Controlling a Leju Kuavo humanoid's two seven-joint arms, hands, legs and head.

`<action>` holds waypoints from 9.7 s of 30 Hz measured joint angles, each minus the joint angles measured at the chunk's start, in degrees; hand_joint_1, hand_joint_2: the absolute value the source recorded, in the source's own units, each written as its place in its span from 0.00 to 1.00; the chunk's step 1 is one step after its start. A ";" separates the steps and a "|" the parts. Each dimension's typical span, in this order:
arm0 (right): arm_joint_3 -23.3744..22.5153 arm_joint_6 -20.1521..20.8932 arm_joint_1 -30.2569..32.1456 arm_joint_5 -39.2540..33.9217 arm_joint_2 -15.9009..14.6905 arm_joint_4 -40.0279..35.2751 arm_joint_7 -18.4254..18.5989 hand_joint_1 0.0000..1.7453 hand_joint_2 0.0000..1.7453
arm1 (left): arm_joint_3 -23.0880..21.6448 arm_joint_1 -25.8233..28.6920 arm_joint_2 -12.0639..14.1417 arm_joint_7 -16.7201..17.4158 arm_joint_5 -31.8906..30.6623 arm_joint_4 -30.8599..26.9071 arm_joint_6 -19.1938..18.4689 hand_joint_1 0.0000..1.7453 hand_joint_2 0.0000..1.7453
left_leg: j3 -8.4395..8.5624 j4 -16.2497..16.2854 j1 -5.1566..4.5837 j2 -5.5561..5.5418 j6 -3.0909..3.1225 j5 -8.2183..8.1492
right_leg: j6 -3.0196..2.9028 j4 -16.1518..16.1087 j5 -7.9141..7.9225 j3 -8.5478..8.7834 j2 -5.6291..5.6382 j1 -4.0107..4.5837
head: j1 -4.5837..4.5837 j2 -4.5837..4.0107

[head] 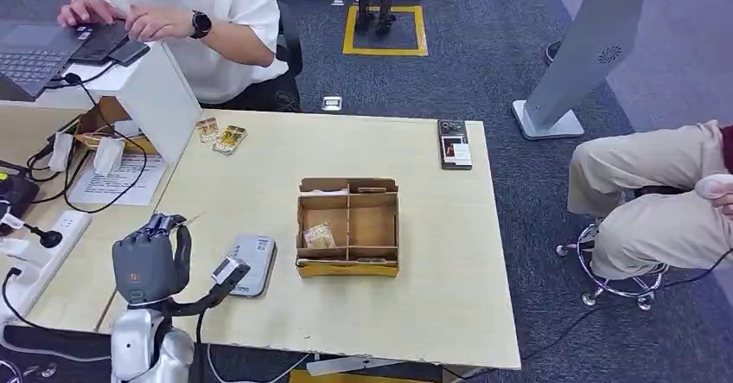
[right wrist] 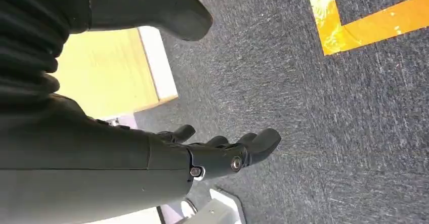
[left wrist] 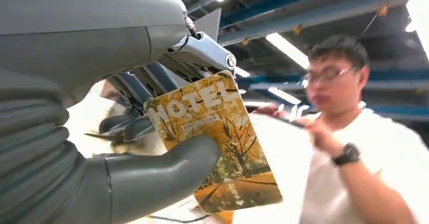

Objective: Pass the card to the sensor for recognition and then transmit it.

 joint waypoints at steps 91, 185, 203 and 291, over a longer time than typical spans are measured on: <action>-1.05 -0.04 0.32 1.95 0.11 0.04 0.00 0.00 1.00 | -15.22 -2.31 1.09 -17.11 34.00 9.33 0.20 1.00 1.00 | 0.13 0.01 -0.03 -0.12 0.03 -0.01 | 0.01 -0.02 0.01 0.17 -0.19 -0.01 | 0.00 0.02; 1.51 -1.44 -0.30 3.56 -0.28 0.13 0.02 0.00 1.00 | -17.08 -15.83 1.64 -18.46 70.95 16.76 -0.15 0.00 1.00 | -0.01 0.01 -0.03 -0.08 0.06 0.10 | 0.03 0.01 0.06 0.04 -0.08 -0.02 | -0.02 0.00; 0.00 -2.82 0.08 1.88 0.22 0.31 -0.04 0.00 1.00 | -27.46 0.32 2.78 -18.83 79.32 -3.52 -0.83 0.00 1.00 | -0.05 0.01 -0.02 -0.05 0.04 0.04 | 0.04 0.00 0.03 -0.02 -0.07 -0.01 | 0.00 0.02; -0.81 0.00 0.23 4.92 0.22 0.28 -1.03 0.00 1.00 | -51.02 1.44 9.90 4.83 7.19 -0.41 -0.22 0.00 1.00 | -0.07 0.01 -0.03 -0.05 0.04 0.02 | 0.04 0.00 0.02 -0.05 -0.07 -0.01 | 0.00 0.00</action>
